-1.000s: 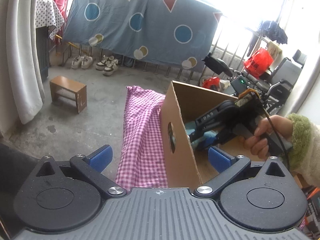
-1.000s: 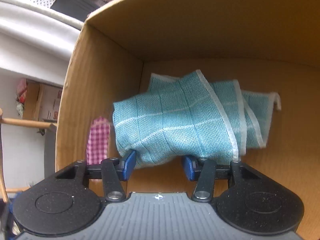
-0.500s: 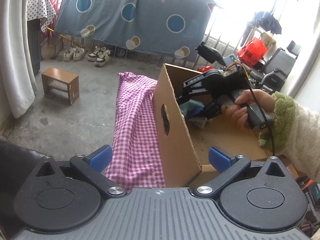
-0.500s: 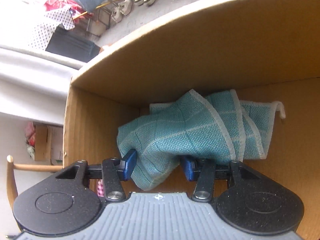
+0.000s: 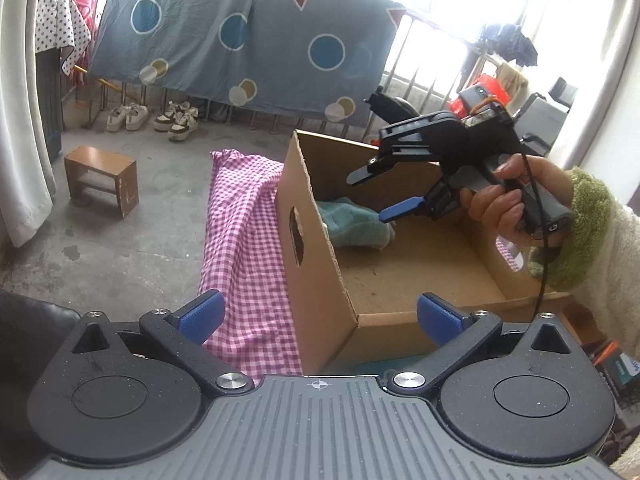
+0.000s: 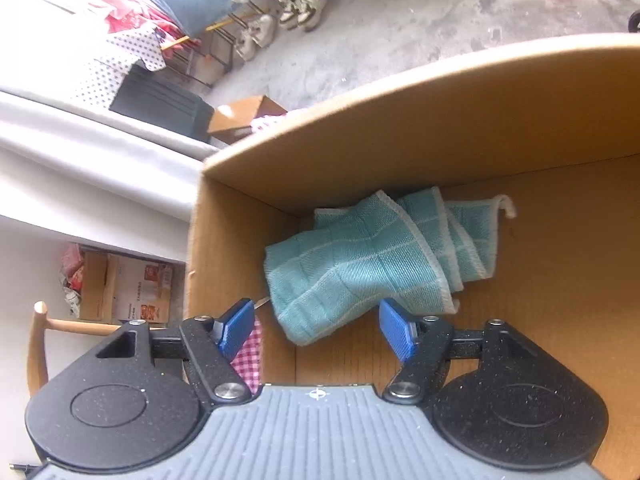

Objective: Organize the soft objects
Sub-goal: 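Lower the towel into the box and open the right gripper, then grasp the blue bandage box with the right gripper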

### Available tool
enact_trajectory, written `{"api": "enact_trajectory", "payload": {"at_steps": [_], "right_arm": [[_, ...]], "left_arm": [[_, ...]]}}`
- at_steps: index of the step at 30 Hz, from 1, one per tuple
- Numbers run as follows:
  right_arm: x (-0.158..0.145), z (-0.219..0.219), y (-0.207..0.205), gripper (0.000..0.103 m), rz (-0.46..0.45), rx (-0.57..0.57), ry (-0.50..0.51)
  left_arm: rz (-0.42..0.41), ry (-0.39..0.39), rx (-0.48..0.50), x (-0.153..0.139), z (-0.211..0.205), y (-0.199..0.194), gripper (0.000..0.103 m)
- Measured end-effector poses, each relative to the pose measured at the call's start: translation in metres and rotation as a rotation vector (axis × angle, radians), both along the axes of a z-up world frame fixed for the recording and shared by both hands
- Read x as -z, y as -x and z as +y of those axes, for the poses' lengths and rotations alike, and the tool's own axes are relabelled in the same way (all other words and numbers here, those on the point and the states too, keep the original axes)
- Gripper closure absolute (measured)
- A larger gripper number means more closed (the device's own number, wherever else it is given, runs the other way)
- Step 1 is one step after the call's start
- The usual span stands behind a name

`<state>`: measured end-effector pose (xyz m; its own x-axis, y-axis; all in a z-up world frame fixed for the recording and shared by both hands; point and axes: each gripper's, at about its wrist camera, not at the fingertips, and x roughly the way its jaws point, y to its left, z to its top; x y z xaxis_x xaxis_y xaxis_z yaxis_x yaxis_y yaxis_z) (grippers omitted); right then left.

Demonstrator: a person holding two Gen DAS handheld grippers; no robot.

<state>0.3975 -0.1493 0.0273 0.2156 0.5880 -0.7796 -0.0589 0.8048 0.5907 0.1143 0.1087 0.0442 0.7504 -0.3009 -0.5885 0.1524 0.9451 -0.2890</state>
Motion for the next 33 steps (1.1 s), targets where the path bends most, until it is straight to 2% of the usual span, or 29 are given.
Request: {"api": "enact_trajectory", "payload": {"at_steps": [5, 9, 13, 17, 22, 24, 26, 29, 33], "right_arm": [[-0.046, -0.022, 0.033, 0.028, -0.103, -0.002, -0.06], [-0.081, -0.048, 0.084, 0.023, -0.216, -0.003, -0.095], [-0.103, -0.073, 0.151, 0.018, -0.34, 0.01, -0.122], [-0.093, -0.083, 0.209, 0.015, -0.408, 0.025, -0.14], [-0.053, -0.069, 0.255, 0.018, -0.383, 0.051, -0.141], [-0.037, -0.06, 0.26, 0.028, -0.362, 0.058, -0.143], [-0.023, -0.049, 0.262, 0.033, -0.343, 0.061, -0.119], [-0.009, -0.039, 0.258, 0.037, -0.307, 0.071, -0.066], [0.011, -0.032, 0.251, 0.038, -0.233, 0.083, -0.046]], "left_arm": [[-0.01, 0.033, 0.024, -0.004, 0.0, 0.012, 0.0], [-0.005, 0.07, 0.05, -0.005, -0.001, 0.02, 0.0], [0.03, 0.064, 0.078, -0.002, -0.008, 0.025, 0.0], [0.05, 0.03, 0.128, 0.004, -0.022, 0.029, 0.0], [0.078, -0.062, 0.217, 0.018, -0.048, 0.036, 0.0], [0.086, -0.096, 0.241, 0.024, -0.057, 0.036, 0.0], [0.094, -0.122, 0.259, 0.029, -0.065, 0.034, 0.001], [0.095, -0.137, 0.287, 0.035, -0.072, 0.03, 0.001], [0.114, -0.143, 0.327, 0.043, -0.081, 0.023, 0.002]]}}
